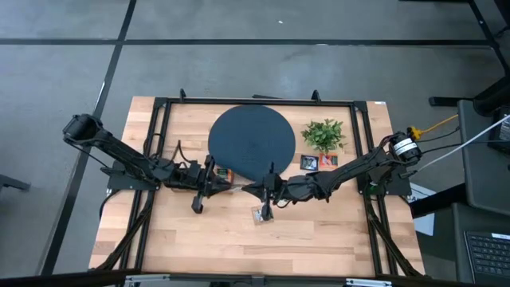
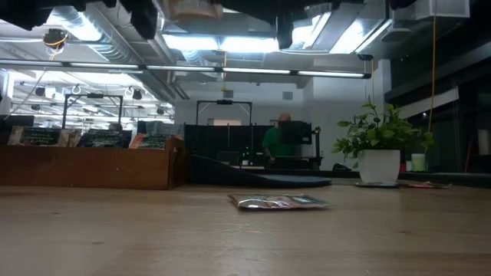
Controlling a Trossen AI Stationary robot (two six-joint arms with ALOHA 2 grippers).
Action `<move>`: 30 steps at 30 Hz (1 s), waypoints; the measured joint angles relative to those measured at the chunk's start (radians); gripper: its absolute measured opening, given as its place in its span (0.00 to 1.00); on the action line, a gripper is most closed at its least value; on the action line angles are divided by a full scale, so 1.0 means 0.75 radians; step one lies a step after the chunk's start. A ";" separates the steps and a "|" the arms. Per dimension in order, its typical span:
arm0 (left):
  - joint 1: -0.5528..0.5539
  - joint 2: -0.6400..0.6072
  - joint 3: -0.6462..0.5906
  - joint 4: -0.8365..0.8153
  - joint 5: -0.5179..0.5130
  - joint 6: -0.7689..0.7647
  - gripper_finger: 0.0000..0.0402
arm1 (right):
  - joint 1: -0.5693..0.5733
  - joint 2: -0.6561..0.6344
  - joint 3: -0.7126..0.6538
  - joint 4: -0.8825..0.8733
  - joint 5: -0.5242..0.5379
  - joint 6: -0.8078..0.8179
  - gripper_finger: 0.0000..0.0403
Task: Pick & Place Tea
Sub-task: Put the brown tea bag into the left section of the wooden organizer
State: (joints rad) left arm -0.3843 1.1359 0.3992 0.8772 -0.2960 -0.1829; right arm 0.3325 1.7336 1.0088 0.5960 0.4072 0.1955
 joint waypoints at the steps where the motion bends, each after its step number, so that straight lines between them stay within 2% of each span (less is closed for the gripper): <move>1: 0.000 -0.001 0.000 -0.032 0.004 -0.027 0.14 | 0.000 0.000 0.000 -0.023 -0.012 0.016 0.01; 4: 0.001 -0.007 0.010 -0.132 0.006 -0.131 0.21 | 0.000 0.000 0.000 -0.099 -0.040 0.060 0.01; 8: 0.026 -0.005 0.110 -0.419 0.020 -0.237 0.31 | 0.000 0.000 0.000 -0.139 -0.090 0.092 0.00; 12: 0.070 0.015 0.284 -0.745 0.129 -0.263 0.36 | 0.000 0.000 -0.001 -0.155 -0.097 0.114 0.00; 17: 0.126 0.064 0.485 -1.063 0.259 -0.259 0.38 | 0.000 0.000 -0.001 -0.161 -0.096 0.101 0.00; 20: 0.144 0.101 0.559 -1.183 0.315 -0.263 0.38 | 0.000 0.000 -0.001 -0.161 -0.095 0.082 0.00; 24: 0.159 0.134 0.611 -1.238 0.396 -0.263 0.33 | 0.000 0.000 -0.001 -0.164 -0.095 0.076 0.00; 30: 0.160 0.141 0.621 -1.269 0.419 -0.263 0.16 | 0.000 0.000 -0.001 -0.178 -0.096 0.069 0.01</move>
State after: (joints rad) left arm -0.2646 1.2419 0.8651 -0.0749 0.0180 -0.3801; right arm 0.3325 1.7336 1.0084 0.4626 0.3355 0.2475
